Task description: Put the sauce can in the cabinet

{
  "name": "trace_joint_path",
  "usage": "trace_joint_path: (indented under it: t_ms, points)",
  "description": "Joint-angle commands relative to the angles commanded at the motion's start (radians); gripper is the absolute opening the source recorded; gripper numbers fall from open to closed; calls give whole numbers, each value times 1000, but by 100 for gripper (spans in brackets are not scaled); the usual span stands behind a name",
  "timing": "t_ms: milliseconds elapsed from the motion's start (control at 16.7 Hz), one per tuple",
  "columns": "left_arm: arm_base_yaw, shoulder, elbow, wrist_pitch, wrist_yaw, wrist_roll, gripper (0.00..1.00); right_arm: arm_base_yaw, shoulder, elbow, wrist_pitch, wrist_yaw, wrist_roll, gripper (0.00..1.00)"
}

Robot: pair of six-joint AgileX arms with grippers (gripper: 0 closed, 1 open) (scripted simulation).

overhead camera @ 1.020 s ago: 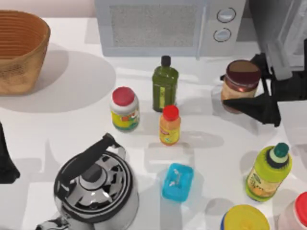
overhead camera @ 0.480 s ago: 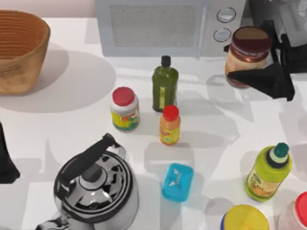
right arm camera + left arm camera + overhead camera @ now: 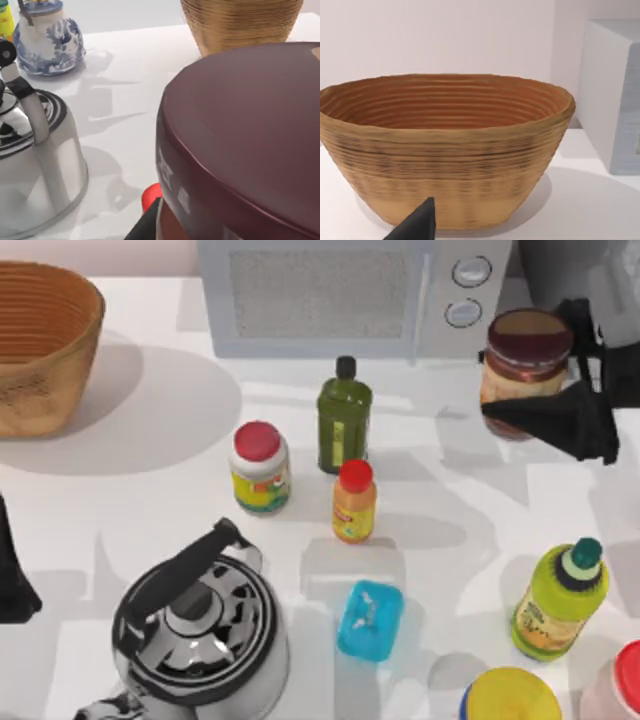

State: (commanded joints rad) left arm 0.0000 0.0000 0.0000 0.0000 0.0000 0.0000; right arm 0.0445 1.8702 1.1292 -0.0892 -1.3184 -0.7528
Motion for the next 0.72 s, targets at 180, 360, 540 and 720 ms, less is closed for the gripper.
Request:
trace_joint_path:
  t_ms: [180,360,540,720]
  points:
    - [0,0,0,0,0,0,100,-13,-178,-121,7,145,85,0]
    - [0,0,0,0,0,0,100,-32,-434,-267,14,322,192,0]
    - [0,0,0,0,0,0,100,-52,-737,-429,21,520,307,0]
    - [0,0,0,0,0,0,100,-63,-1052,-600,31,727,423,0]
